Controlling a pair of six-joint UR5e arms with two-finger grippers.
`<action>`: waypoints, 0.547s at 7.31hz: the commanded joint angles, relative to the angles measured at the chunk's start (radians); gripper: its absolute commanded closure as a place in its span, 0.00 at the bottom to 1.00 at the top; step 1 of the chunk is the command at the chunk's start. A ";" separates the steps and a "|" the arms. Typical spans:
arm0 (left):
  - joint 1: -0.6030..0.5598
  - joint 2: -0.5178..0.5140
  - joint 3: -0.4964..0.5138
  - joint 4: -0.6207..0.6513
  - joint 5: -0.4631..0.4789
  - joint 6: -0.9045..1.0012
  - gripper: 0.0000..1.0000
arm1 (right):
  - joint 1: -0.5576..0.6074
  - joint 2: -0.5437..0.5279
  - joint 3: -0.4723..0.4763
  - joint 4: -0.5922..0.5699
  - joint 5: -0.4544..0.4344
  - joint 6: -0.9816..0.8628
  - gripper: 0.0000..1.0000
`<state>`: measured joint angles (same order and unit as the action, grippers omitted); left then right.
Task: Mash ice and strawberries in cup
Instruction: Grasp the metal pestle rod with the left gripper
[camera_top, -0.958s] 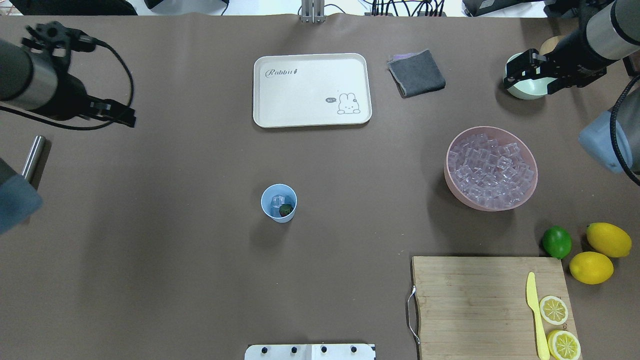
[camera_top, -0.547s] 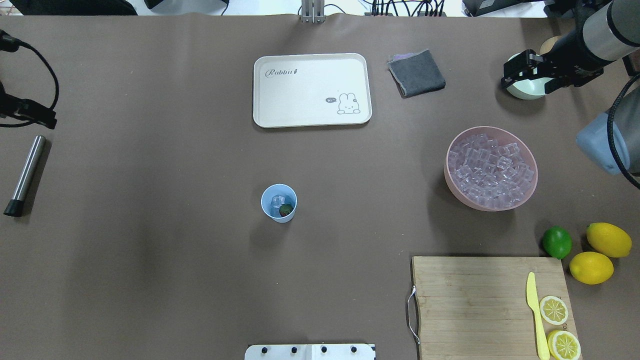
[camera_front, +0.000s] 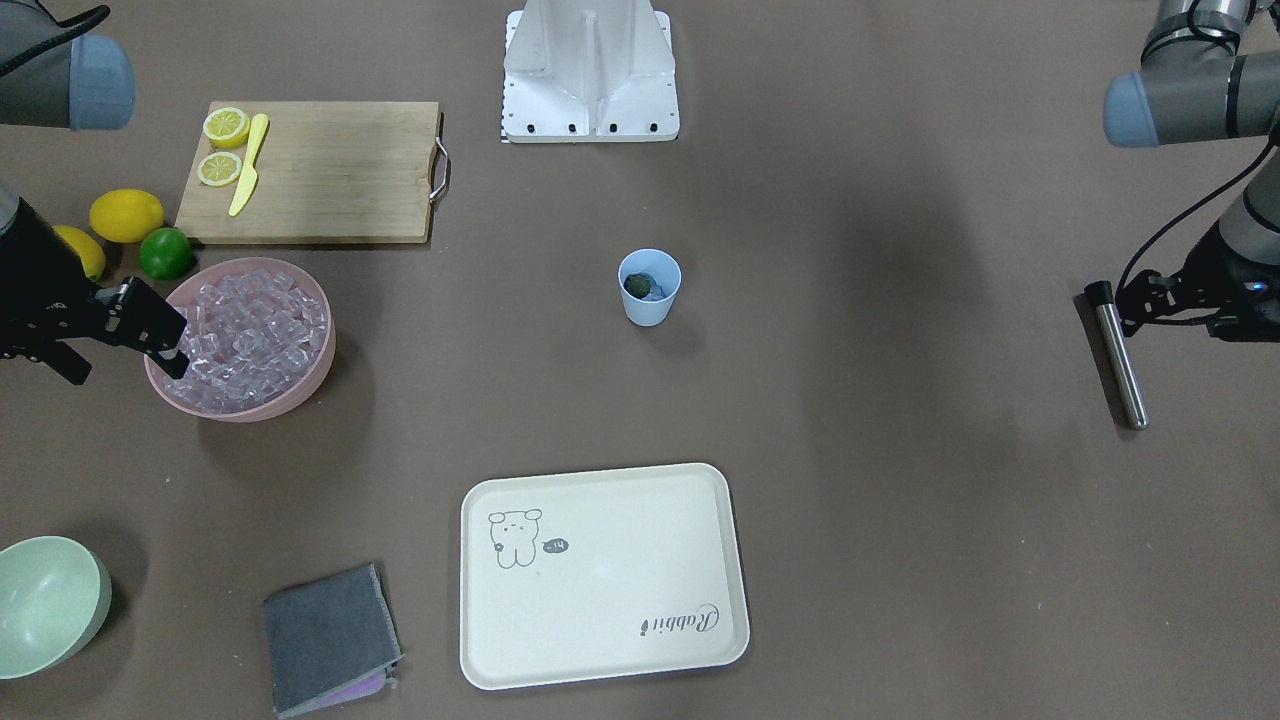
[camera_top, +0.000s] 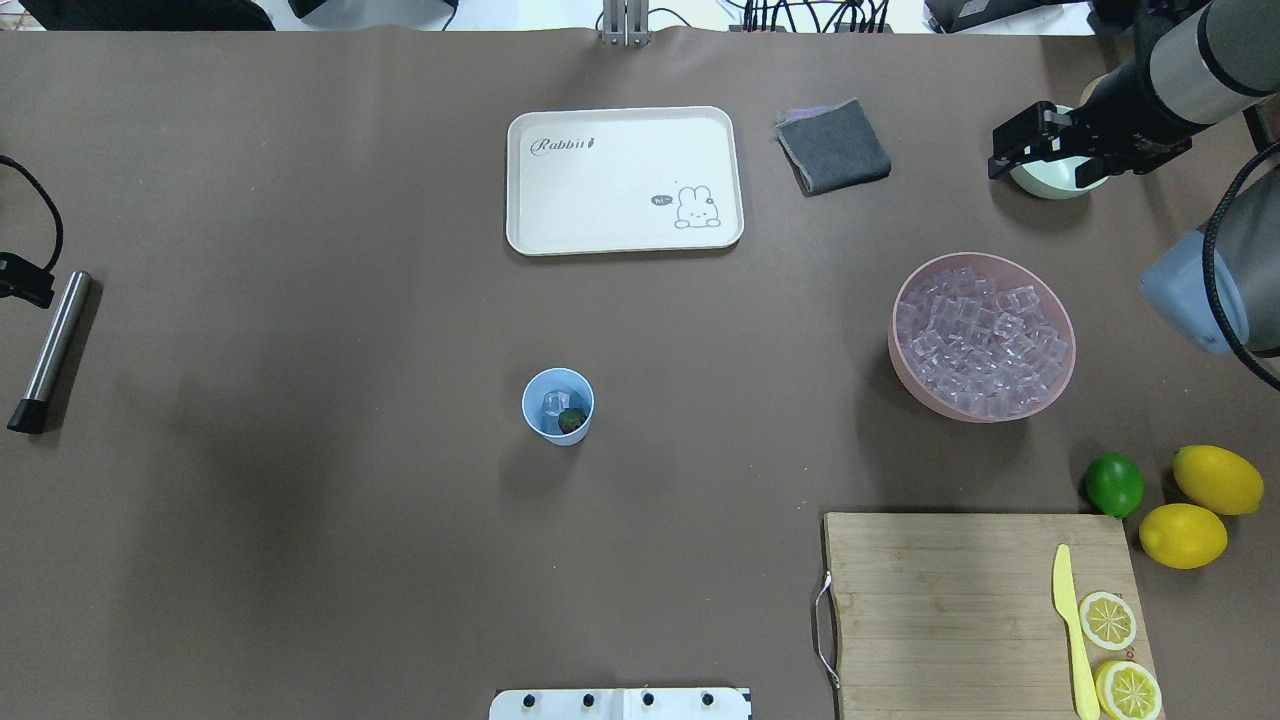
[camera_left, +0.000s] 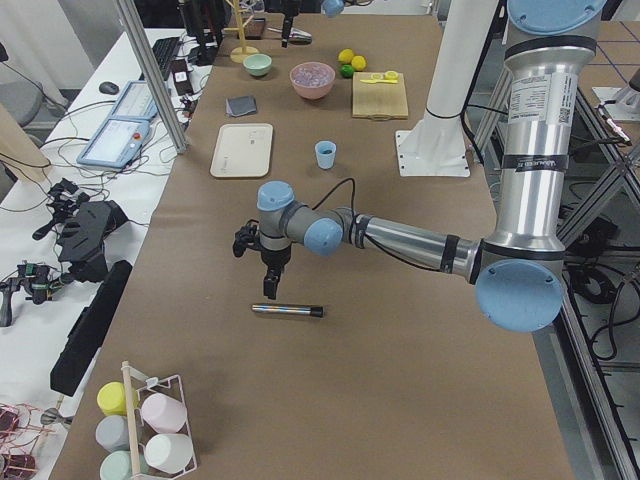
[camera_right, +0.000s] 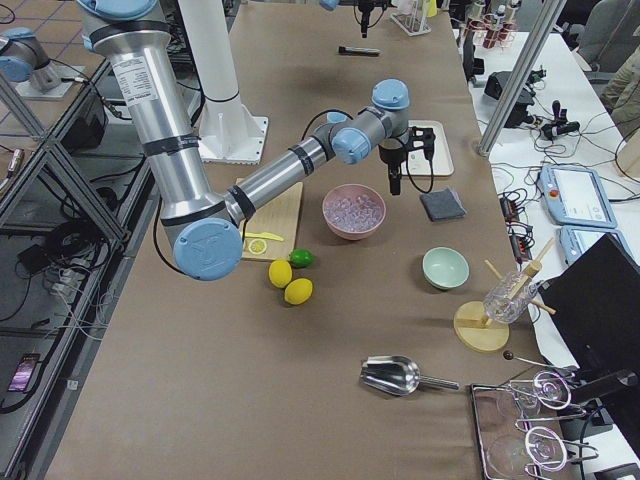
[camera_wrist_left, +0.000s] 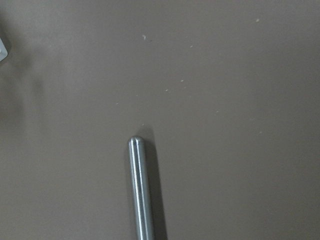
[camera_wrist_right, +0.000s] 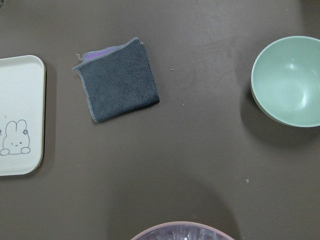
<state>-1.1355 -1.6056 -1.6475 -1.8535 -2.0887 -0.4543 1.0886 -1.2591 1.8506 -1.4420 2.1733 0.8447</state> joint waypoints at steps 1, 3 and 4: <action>0.000 -0.040 0.195 -0.175 -0.046 -0.024 0.03 | -0.004 0.003 0.010 0.000 -0.006 -0.001 0.00; 0.000 -0.074 0.256 -0.216 -0.053 -0.033 0.03 | -0.004 0.004 0.019 0.000 -0.006 -0.001 0.00; 0.000 -0.082 0.270 -0.217 -0.074 -0.038 0.03 | -0.004 0.004 0.019 0.000 -0.006 -0.001 0.00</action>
<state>-1.1351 -1.6723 -1.4025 -2.0599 -2.1437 -0.4853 1.0846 -1.2552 1.8675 -1.4419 2.1676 0.8441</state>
